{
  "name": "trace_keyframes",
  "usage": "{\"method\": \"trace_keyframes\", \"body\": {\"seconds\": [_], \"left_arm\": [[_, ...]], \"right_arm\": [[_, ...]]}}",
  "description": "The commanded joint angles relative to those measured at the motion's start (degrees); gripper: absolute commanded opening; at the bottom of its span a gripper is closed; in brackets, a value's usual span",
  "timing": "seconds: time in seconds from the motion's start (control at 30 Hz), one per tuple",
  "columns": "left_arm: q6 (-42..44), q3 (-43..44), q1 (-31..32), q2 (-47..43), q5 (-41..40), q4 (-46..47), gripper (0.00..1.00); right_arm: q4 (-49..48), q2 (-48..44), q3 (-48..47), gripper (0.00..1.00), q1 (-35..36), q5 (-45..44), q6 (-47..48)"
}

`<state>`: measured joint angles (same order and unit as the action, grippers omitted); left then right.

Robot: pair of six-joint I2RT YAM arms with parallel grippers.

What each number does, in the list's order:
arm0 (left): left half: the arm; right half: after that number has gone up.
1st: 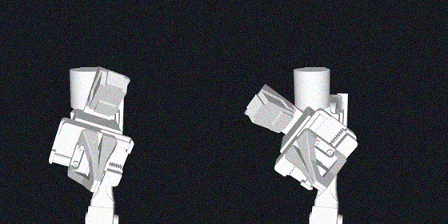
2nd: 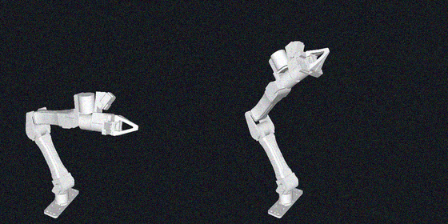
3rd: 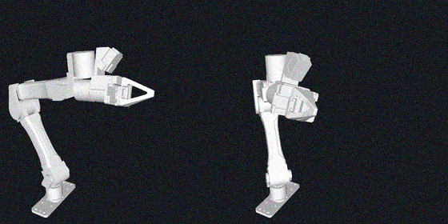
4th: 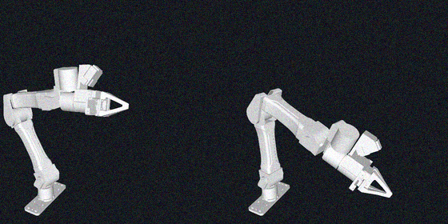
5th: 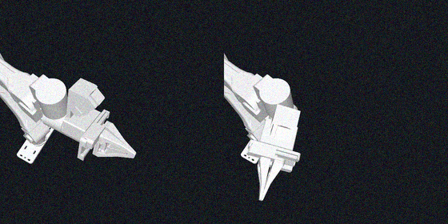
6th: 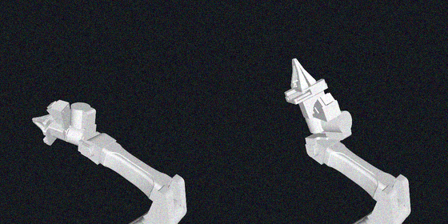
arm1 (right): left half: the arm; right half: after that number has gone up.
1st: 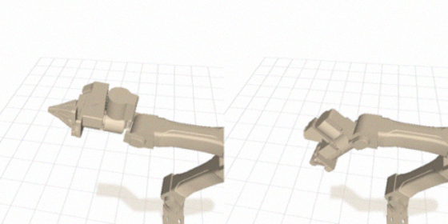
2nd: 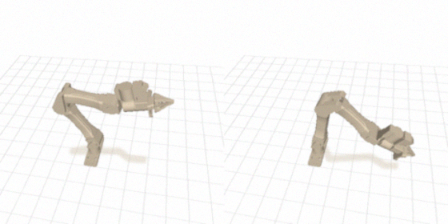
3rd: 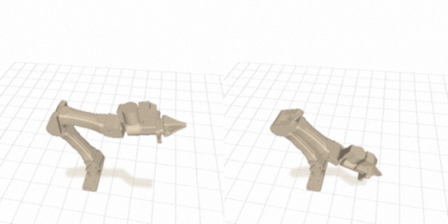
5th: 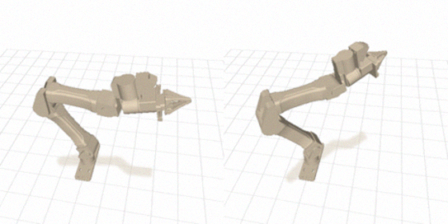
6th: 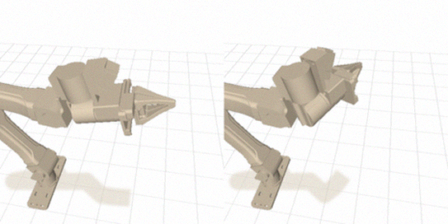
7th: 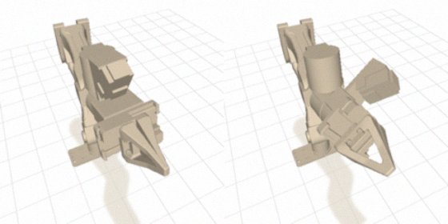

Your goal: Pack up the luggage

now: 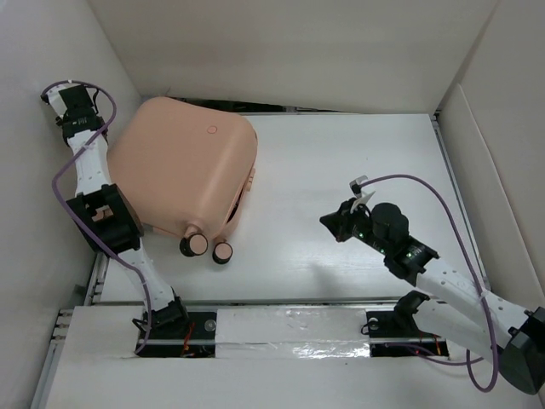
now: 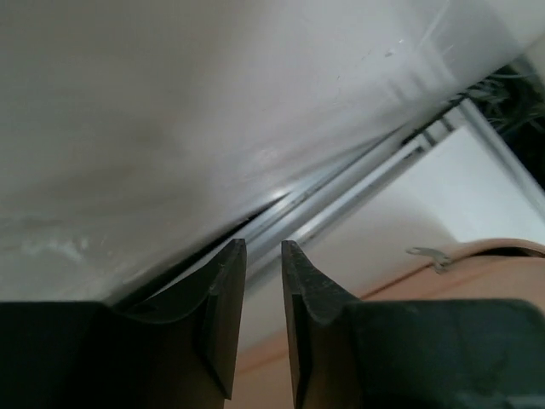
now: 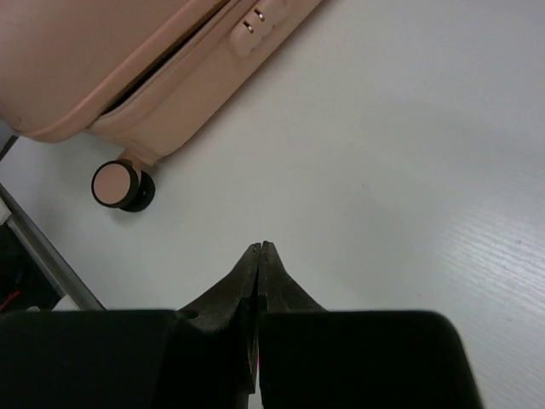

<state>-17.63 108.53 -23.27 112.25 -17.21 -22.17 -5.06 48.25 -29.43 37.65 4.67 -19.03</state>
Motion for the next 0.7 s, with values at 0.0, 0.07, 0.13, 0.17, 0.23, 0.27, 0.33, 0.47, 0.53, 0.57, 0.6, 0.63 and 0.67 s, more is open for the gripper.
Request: {"method": "trace_keyframes", "body": {"seconds": [0.0, 0.07, 0.13, 0.17, 0.23, 0.27, 0.33, 0.47, 0.53, 0.57, 0.6, 0.63, 0.67], "left_arm": [[3.5, 3.4, -0.5, 3.3, -3.9, -1.6, 0.23], [4.2, 3.6, -1.7, 5.5, -2.0, -2.3, 0.24], [5.3, 3.0, -1.7, 7.5, 0.4, -3.3, 0.24], [5.6, 2.4, -1.7, 9.1, 0.8, -3.4, 0.24], [6.0, 1.5, 0.3, 10.7, 1.2, -4.8, 0.23], [6.3, 1.0, 1.1, 11.8, 2.3, -4.9, 0.23], [6.0, -1.6, 2.8, 11.9, 4.2, -5.0, 0.23], [5.6, -7.9, 7.2, 10.5, 6.0, -5.2, 0.21], [4.5, -13.3, 7.9, 8.4, 9.7, -3.3, 0.2], [3.4, -17.9, 8.6, 5.5, 12.9, -2.2, 0.2], [2.6, -19.9, 8.6, 4.0, 14.5, -1.2, 0.2], [1.9, -21.4, 9.3, 2.5, 16.4, -0.3, 0.2], [1.5, -23.2, 9.8, -0.6, 18.4, 0.0, 0.19]], "right_arm": [[-3.6, 2.0, -0.1, 0.0, 1.1, -1.2, 0.0], [-3.2, 3.3, -0.6, 0.0, 1.1, -1.1, 0.2], [-4.0, 4.7, -0.8, 0.0, 1.1, -1.8, 0.1], [-4.5, 5.1, -0.9, 0.0, 1.1, -2.0, 0.0], [-5.6, 6.1, -1.3, 0.0, 1.6, -2.3, 0.0], [-5.7, 6.4, -2.1, 0.0, 1.6, -2.5, 0.1], [-5.9, 7.5, -3.0, 0.0, 1.6, -3.0, 0.4], [-7.8, 10.3, -5.1, 0.01, 1.6, -4.7, 0.0], [-7.3, 12.5, -7.8, 0.04, 1.6, -7.3, -0.1], [-6.2, 14.8, -9.1, 0.08, 1.1, -8.2, 0.0], [-6.2, 16.2, -10.1, 0.09, 1.1, -8.6, -0.1], [-6.5, 17.3, -11.9, 0.1, 0.2, -8.8, 0.0], [-6.6, 18.5, -12.7, 0.11, -0.5, -8.7, 0.4]]}}
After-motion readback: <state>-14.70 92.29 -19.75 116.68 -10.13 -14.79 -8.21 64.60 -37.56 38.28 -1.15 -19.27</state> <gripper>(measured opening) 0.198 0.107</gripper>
